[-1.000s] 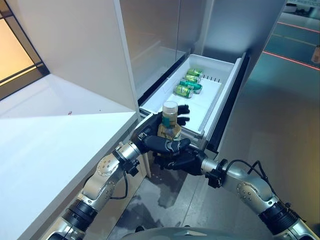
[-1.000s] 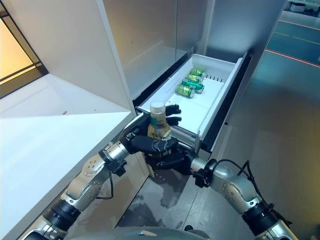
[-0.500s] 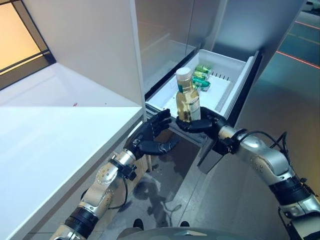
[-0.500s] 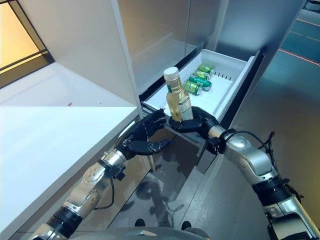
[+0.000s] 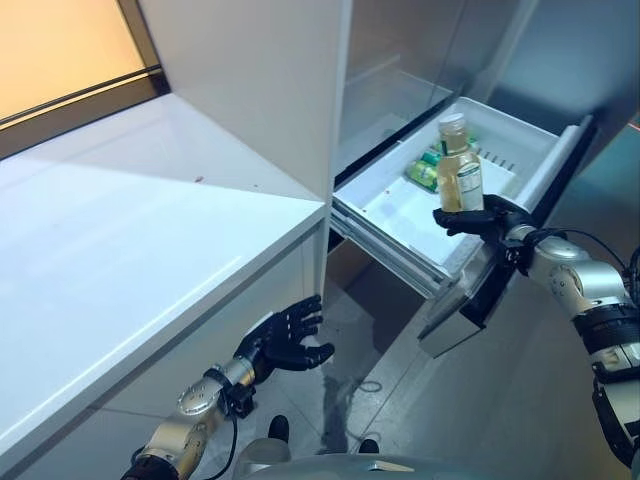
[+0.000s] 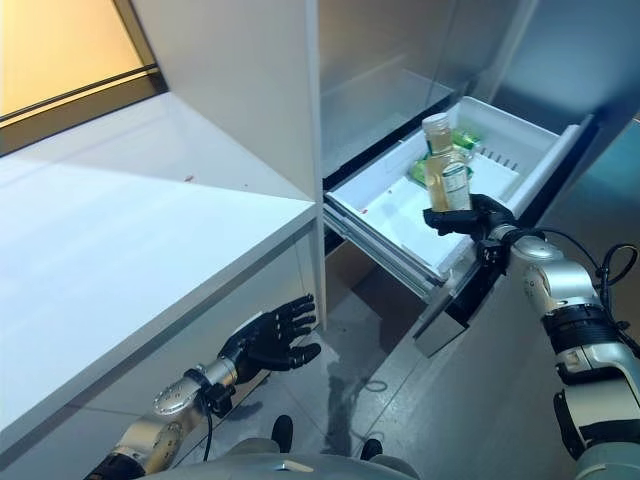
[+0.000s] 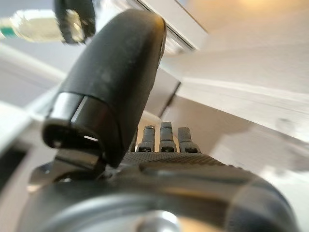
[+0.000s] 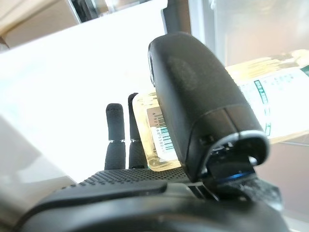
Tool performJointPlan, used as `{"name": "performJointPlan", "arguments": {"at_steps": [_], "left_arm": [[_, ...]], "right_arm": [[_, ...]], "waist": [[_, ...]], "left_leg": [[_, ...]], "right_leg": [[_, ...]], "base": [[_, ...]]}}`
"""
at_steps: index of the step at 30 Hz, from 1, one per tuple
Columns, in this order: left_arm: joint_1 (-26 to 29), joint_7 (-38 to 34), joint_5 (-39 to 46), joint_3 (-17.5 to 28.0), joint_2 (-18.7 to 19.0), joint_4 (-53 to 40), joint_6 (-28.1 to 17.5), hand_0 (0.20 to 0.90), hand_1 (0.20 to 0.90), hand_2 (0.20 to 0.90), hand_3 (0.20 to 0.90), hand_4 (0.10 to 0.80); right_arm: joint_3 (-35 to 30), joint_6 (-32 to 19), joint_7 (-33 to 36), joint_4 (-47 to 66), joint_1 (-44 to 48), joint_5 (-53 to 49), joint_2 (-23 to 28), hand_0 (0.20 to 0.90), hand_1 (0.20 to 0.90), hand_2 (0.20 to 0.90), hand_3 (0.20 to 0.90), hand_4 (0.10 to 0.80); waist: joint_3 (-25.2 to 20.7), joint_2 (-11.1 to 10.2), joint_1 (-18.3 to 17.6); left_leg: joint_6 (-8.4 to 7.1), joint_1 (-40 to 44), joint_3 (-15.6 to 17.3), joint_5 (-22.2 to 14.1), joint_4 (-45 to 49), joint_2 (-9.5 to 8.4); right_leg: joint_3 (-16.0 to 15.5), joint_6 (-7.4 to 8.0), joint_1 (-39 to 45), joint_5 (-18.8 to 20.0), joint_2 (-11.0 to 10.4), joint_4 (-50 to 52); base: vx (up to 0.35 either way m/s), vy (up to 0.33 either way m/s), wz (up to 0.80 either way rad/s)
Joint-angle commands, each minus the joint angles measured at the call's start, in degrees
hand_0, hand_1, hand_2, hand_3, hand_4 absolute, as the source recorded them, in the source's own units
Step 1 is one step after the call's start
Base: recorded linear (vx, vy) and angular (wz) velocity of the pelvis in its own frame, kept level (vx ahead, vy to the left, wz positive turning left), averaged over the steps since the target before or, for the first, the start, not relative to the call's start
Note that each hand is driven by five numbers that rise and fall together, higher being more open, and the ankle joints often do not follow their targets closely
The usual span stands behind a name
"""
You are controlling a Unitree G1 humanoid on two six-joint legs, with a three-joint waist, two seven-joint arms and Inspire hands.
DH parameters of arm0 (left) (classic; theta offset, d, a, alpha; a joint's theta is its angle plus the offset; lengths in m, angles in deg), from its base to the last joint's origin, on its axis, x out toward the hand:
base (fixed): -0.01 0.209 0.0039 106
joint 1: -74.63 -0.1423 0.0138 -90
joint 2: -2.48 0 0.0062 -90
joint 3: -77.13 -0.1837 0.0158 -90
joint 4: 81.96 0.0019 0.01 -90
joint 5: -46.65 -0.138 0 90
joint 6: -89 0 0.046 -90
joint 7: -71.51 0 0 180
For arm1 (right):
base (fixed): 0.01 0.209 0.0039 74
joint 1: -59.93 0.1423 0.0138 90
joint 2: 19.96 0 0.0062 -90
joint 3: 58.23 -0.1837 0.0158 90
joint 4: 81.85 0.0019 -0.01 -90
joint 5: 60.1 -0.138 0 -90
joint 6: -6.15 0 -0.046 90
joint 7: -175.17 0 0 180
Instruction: Put drinks into fridge and close the fridge
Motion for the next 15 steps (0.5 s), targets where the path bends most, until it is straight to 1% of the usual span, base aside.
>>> {"name": "performJointPlan", "arguments": {"at_steps": [1, 3, 5, 8, 9, 10, 11, 15], "left_arm": [[1.7, 2.4, -2.5, -2.3, 2.6, -0.5, -2.8, 0.900, 0.900, 0.900, 0.900, 0.800], [1.9, 2.8, -3.7, -2.2, 2.8, 1.7, -3.1, 0.900, 0.900, 0.900, 0.900, 0.800], [2.9, 2.3, -5.2, -1.9, 3.6, 4.7, -3.8, 0.900, 0.900, 0.900, 0.900, 0.800], [4.0, 1.9, -6.0, -1.0, 4.2, 7.0, -4.1, 0.900, 0.900, 0.900, 0.900, 0.800], [4.5, 1.4, -6.4, -0.6, 4.4, 8.4, -4.2, 0.900, 0.900, 0.900, 0.900, 0.800], [4.6, 1.4, -6.4, -0.6, 4.4, 8.4, -4.2, 0.900, 0.900, 0.900, 0.900, 0.800], [5.4, 0.7, -6.9, -0.2, 4.9, 9.8, -4.5, 0.900, 0.900, 0.900, 0.900, 0.800], [5.7, -0.1, -7.9, 0.3, 5.8, 10.1, -4.6, 0.900, 0.900, 0.900, 0.900, 0.800]], "right_arm": [[-1.0, -10.1, 1.4, -1.9, 17.5, 0.9, 8.0, 0.300, 0.300, 0.300, 0.200, 0.100], [0.0, -9.5, 1.5, -5.1, 19.1, 1.7, 8.5, 0.300, 0.300, 0.300, 0.200, 0.100], [2.0, -8.3, 2.6, -9.3, 21.8, 4.0, 9.3, 0.300, 0.300, 0.300, 0.200, 0.100], [3.9, -6.3, 2.0, -13.0, 24.1, 6.0, 9.9, 0.300, 0.300, 0.300, 0.200, 0.100], [4.5, -5.0, 1.2, -15.0, 24.9, 8.2, 10.3, 0.300, 0.300, 0.300, 0.200, 0.100], [4.6, -5.0, 1.1, -15.0, 25.0, 8.2, 10.3, 0.300, 0.300, 0.300, 0.200, 0.100], [6.2, -3.0, -0.6, -18.7, 25.9, 13.8, 10.9, 0.300, 0.300, 0.300, 0.200, 0.100], [9.0, 2.4, -4.2, -22.5, 26.3, 21.9, 12.8, 0.300, 0.300, 0.300, 0.200, 0.100]], "waist": [[-3.0, -2.4, 3.0], [-2.2, -2.5, 3.7], [-0.5, -2.6, 4.8], [1.4, -2.8, 5.4], [2.4, -2.9, 5.7], [2.4, -2.9, 5.6], [4.2, -2.8, 6.1], [6.7, -2.3, 6.6]], "left_leg": [[3.01, -1.2, 1.5, -8.1, 4.2, -4.27], [2.87, -2.4, 1.0, -7.9, 4.8, -4.21], [2.64, -4.4, 0.3, -7.4, 5.5, -4.07], [2.42, -6.1, -0.3, -6.9, 5.9, -3.95], [2.39, -6.9, -0.5, -6.7, 6.0, -3.86], [2.39, -6.9, -0.5, -6.7, 6.0, -3.86], [2.41, -8.1, -0.9, -6.4, 6.5, -3.78], [2.58, -9.4, -1.5, -6.3, 7.1, -3.74]], "right_leg": [[-2.3, -2.39, -3.1, -6.3, 3.1, 7.8], [-2.7, -2.58, -3.8, -6.3, 3.1, 8.0], [-3.2, -2.82, -5.2, -6.1, 3.1, 8.4], [-3.6, -3.04, -6.5, -5.9, 3.2, 8.7], [-3.7, -3.19, -7.2, -5.8, 3.3, 8.8], [-3.7, -3.20, -7.2, -5.8, 3.3, 8.8], [-3.8, -3.41, -8.3, -5.7, 3.3, 9.3], [-3.9, -3.69, -9.8, -5.9, 3.2, 10.4]], "base": [[0.016, -0.059, 0.29], [0.001, -0.063, 0.28], [-0.050, -0.078, 0.21], [-0.050, -0.063, 0.18], [-0.033, -0.047, 0.19], [-0.032, -0.059, 0.14], [-0.018, -0.042, 0.07], [0.001, -0.026, 0.16]]}}
